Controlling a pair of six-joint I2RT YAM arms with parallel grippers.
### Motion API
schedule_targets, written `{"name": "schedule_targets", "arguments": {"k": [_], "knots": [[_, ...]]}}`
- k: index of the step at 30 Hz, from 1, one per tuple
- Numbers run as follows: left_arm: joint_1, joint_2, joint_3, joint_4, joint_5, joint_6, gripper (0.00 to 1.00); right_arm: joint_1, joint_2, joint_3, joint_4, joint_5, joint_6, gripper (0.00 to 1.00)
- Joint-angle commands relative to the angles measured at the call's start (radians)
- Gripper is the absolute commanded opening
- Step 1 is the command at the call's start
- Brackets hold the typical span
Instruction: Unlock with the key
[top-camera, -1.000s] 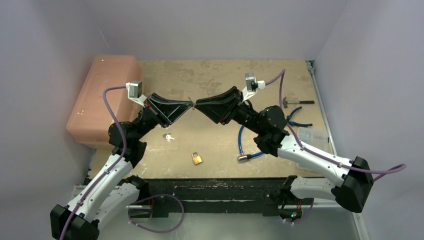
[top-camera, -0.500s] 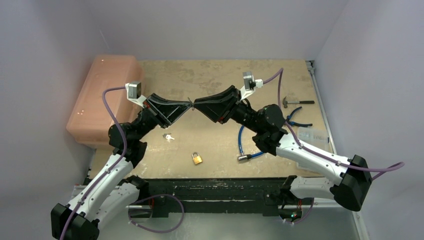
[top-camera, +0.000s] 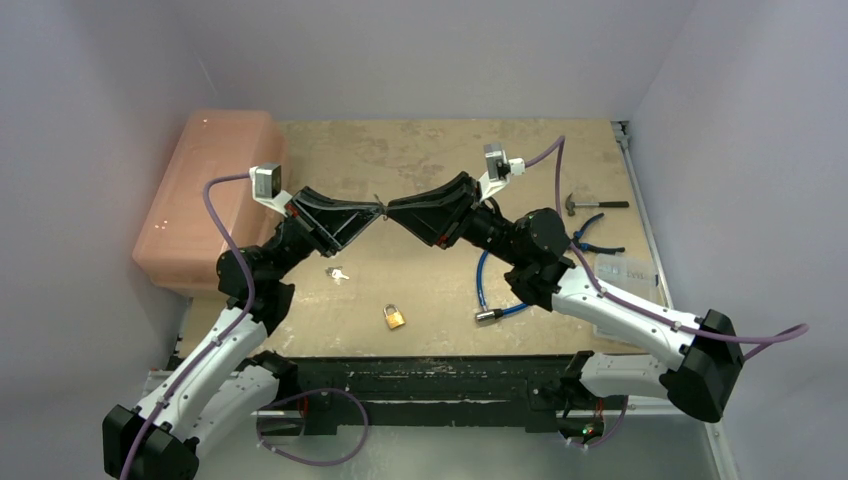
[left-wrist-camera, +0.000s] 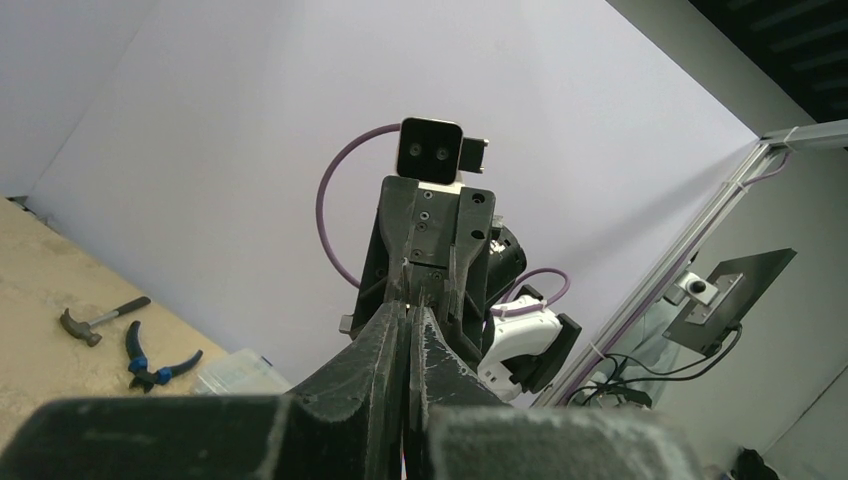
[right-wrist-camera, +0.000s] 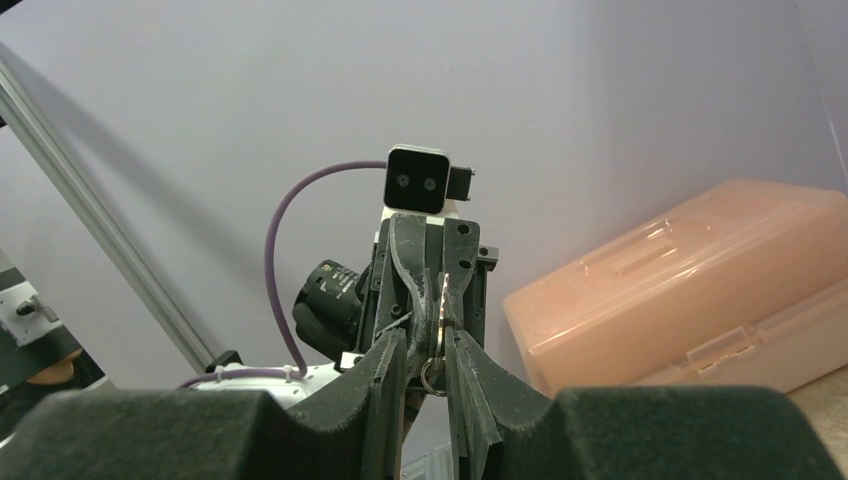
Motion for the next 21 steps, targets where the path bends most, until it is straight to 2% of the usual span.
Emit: {"name": "schedule_targets", "arguments": {"k": [1,8,13,16,19,21], "knots": [[-0.003,-0.001,-0.005,0.064,-0.003,-0.016,0.0,0.0,0.013,0.029,0.028,-0.018,0.012,0.28],[-0.003,-0.003,-0.012,0.074,-0.001,-0.022,0.0,0.0,0.025,0.035,0.034,-0.018,0.014,0.27],[-0.003,-0.005,-0.015,0.074,0.001,-0.021,0.0,0.0,0.027,0.037,0.041,-0.018,0.015,0.22],[-0.003,-0.002,-0.019,0.075,0.001,-0.021,0.0,0.0,0.027,0.04,0.042,-0.021,0.015,0.14],[-0.003,-0.001,-0.024,0.074,0.001,-0.02,0.0,0.0,0.029,0.039,0.044,-0.03,0.015,0.0],[-0.003,-0.001,-0.027,0.075,0.001,-0.021,0.0,0.0,0.031,0.037,0.044,-0.037,0.016,0.0]]}}
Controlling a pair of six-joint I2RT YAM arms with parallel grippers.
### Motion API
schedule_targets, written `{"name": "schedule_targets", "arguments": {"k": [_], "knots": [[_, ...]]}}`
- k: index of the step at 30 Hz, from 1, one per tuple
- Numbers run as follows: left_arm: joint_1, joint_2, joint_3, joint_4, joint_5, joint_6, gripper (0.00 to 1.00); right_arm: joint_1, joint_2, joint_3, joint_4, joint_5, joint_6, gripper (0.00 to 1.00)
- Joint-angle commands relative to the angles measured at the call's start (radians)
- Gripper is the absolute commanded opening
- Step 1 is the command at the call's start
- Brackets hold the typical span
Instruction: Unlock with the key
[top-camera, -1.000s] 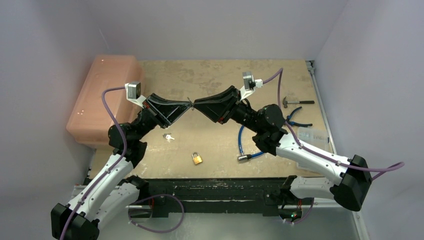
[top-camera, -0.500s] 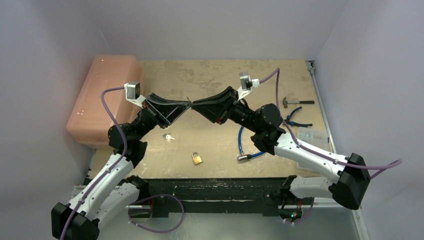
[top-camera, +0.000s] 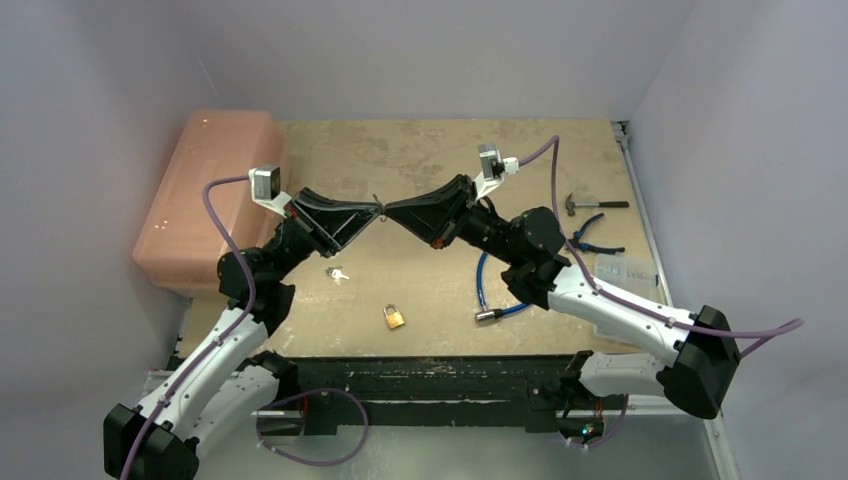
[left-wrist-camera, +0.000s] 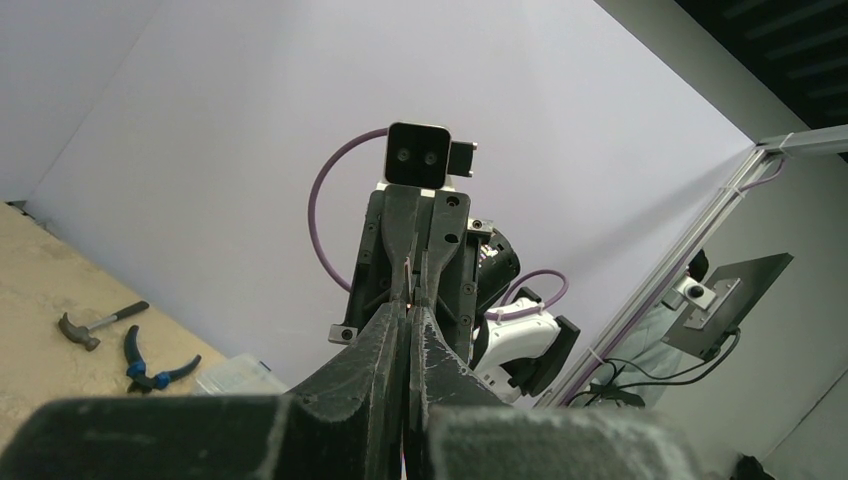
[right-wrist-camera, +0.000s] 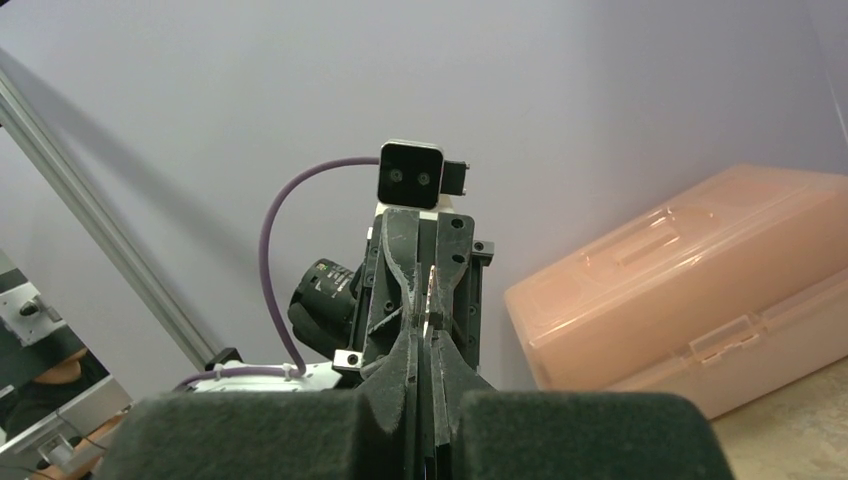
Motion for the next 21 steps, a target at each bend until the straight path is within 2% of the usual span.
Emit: {"name": "schedule_targets", "arguments": {"k": [1,4,16,21], "knots": [[-0.003,-0.002,-0.011,0.048,0.01,-0.009,0.0,0.0,0.005,0.034,0.034,-0.031,-0.001,0.0],[-0.003,-0.004,-0.01,0.035,0.012,-0.004,0.0,0.0,-0.002,0.026,0.027,-0.031,-0.001,0.0],[-0.003,-0.078,0.059,-0.23,0.023,0.151,0.49,0.0,-0.1,-0.059,-0.055,0.001,-0.032,0.0],[-0.003,-0.126,0.081,-0.376,0.019,0.231,0.61,0.0,-0.145,-0.089,-0.105,0.021,-0.047,0.0]]}}
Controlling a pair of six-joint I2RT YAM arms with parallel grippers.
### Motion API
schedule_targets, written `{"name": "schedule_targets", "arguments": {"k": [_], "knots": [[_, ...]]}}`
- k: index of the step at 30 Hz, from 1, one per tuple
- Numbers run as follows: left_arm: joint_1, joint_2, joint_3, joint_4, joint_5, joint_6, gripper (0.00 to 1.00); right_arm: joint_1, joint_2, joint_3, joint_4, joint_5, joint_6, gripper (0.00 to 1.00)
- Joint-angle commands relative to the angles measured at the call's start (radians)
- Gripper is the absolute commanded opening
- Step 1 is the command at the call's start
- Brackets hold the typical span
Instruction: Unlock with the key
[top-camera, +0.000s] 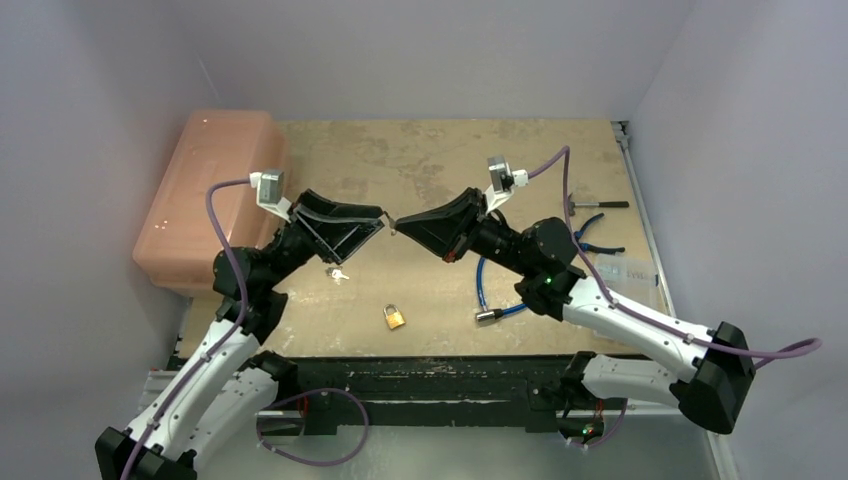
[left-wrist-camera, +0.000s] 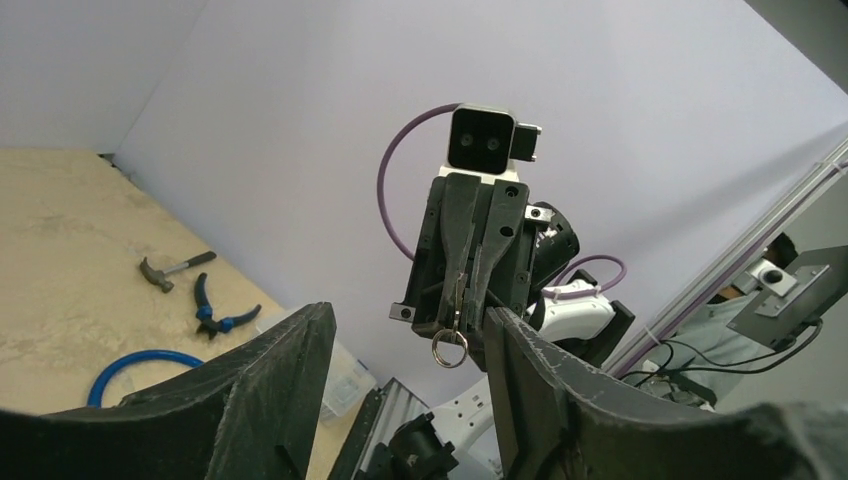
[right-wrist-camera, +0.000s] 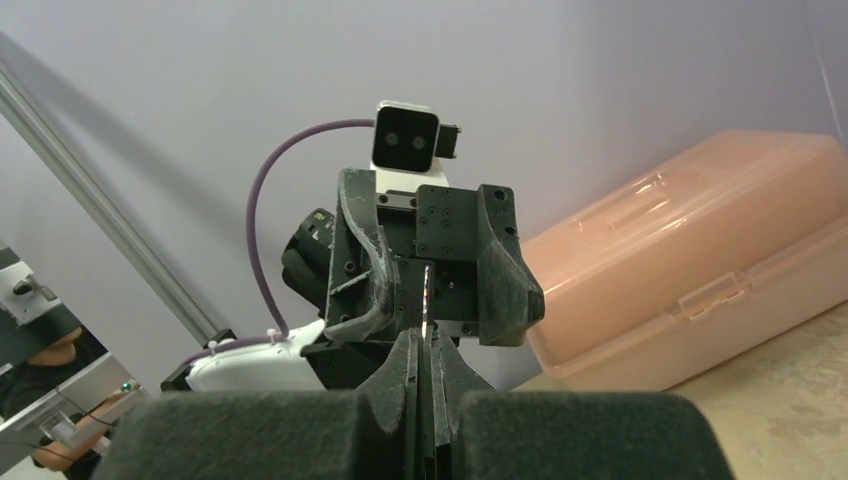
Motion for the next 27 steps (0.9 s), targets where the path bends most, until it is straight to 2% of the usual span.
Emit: {"name": "schedule_targets", "arguments": {"k": [1,4,9,14,17,23,27], "knots": [[-0.003,-0.057,0.061,-0.152,0.006,0.119,0.61,0.0,-0.053,-0.022,-0.044,0.034,-0.034,0.0],[-0.003,-0.086,0.084,-0.256,-0.003,0.183,0.61,0.0,-0.079,-0.029,-0.098,0.037,-0.051,0.0],[-0.003,-0.126,0.141,-0.522,-0.041,0.332,0.61,0.0,-0.152,-0.062,-0.232,0.071,-0.082,0.0],[-0.003,-0.126,0.192,-0.873,-0.173,0.466,0.6,0.0,-0.215,-0.076,-0.395,0.119,-0.095,0.0],[-0.003,-0.111,0.209,-1.023,-0.249,0.507,0.6,0.0,-0.228,-0.078,-0.458,0.119,-0.099,0.0],[-0.003,-0.042,0.193,-1.168,-0.307,0.514,0.55,-0.001,-0.237,-0.098,-0.518,0.13,-0.098,0.0],[-0.003,0.045,0.17,-1.255,-0.311,0.483,0.54,0.0,-0.254,-0.114,-0.576,0.195,-0.099,0.0]]}}
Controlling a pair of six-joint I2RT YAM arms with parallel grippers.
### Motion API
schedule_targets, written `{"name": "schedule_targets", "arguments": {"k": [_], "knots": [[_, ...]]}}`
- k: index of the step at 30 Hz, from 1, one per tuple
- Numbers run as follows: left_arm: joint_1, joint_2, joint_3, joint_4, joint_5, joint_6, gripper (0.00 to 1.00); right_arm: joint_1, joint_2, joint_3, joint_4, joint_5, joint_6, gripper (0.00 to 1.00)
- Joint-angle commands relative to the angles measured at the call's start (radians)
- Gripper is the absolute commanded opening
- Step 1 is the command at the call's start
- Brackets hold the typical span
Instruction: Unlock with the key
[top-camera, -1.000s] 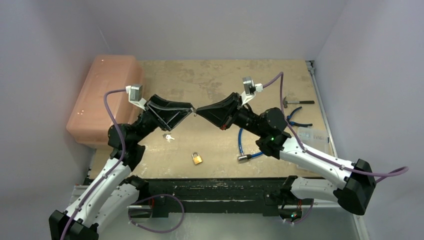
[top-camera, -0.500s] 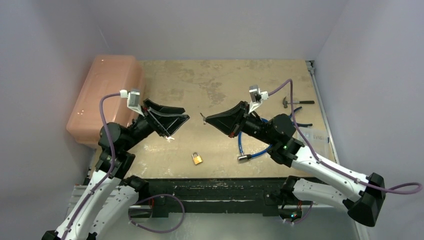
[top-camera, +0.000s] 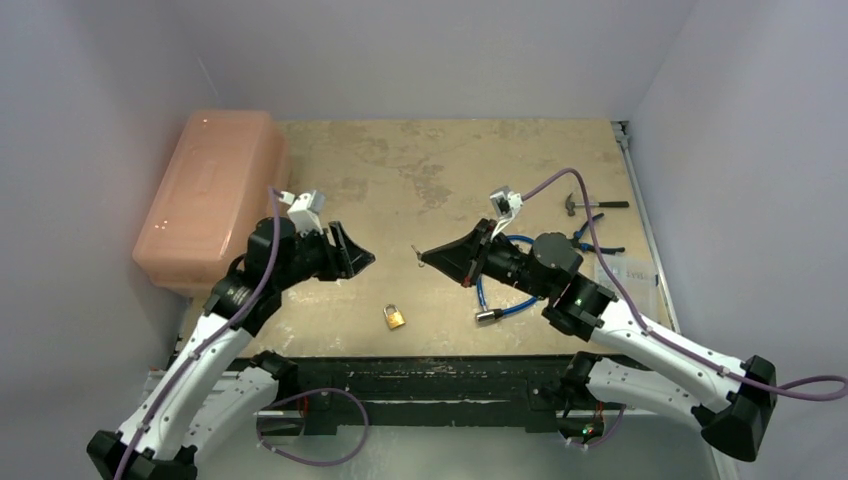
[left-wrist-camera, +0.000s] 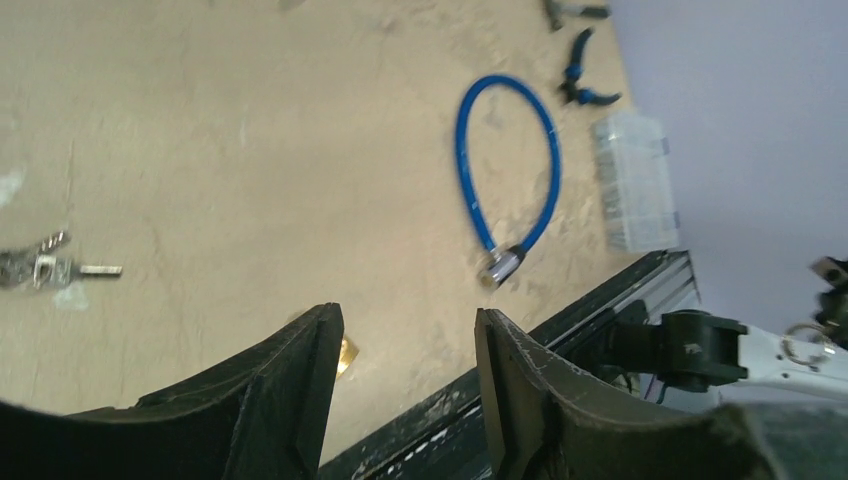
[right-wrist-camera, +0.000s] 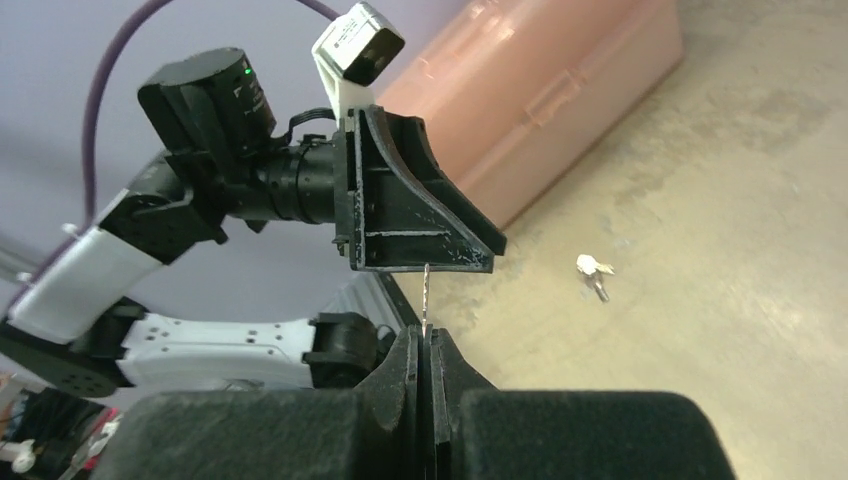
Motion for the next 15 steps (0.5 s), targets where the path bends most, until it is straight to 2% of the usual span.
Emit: {"name": "schedule_targets", "arguments": {"k": [1,9,15], "knots": [[-0.003,0.074,-0.015,-0.14,-0.038,-0.012,0.54,0.0,-0.041,-0.018,-0.093,0.102,-0.014,0.0],[-0.035,0.184,-0.055,-0.199,-0.146,-0.095,0.59,-0.002,-0.107,-0.06,-0.223,0.23,-0.034,0.0],[-0.185,0.349,-0.028,-0.211,-0.279,-0.191,0.63,-0.002,-0.149,-0.102,-0.268,0.243,-0.065,0.0]]}}
